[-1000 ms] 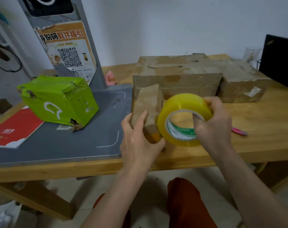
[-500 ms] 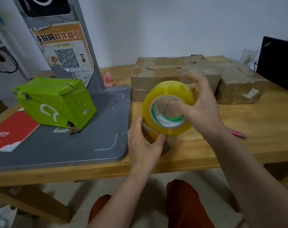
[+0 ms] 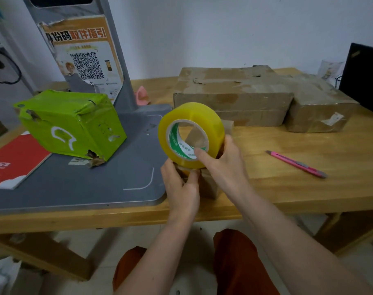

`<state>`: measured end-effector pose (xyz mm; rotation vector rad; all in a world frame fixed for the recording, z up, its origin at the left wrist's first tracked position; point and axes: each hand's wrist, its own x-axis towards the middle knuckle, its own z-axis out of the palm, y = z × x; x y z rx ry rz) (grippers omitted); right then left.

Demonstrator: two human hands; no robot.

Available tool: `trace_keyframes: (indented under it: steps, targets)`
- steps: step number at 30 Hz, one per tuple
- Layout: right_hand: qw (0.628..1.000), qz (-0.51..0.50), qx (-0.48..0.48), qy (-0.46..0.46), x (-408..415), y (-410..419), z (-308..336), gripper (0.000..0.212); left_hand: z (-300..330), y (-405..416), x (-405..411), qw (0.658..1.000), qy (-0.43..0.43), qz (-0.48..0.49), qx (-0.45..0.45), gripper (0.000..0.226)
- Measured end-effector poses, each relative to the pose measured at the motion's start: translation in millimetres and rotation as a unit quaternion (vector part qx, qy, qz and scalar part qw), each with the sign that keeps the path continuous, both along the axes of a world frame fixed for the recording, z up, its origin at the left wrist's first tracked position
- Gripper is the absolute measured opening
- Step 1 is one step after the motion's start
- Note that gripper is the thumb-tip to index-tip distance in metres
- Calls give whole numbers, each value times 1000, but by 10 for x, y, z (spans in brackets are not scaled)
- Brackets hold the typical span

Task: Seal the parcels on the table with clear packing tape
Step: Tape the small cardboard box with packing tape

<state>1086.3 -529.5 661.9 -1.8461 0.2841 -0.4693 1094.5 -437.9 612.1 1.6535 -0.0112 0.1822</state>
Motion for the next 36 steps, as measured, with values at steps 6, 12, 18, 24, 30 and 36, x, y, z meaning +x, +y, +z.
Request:
trace_keyframes:
  steps: [6, 12, 18, 24, 30, 36]
  targets:
    - [989, -28, 135, -44, -131, -197, 11, 22, 6, -2, -8, 1000, 4, 9, -6, 50]
    - [991, -32, 119, -58, -308, -383, -7, 22, 21, 5, -5, 1000, 5, -10, 11, 50]
    - [997, -24, 54, -55, -283, -309, 33, 38, -72, 3, 1, 993, -79, -15, 81, 41]
    - [995, -52, 33, -75, -306, -485, 55, 29, -86, 6, 59, 991, -85, -14, 103, 50]
    - [994, -70, -32, -79, -426, -578, 57, 43, -54, -32, 88, 989, -49, -18, 137, 45]
    - [989, -86, -101, -70, -622, -399, 124, 38, -40, -75, 88, 981, -66, -1, 181, 37]
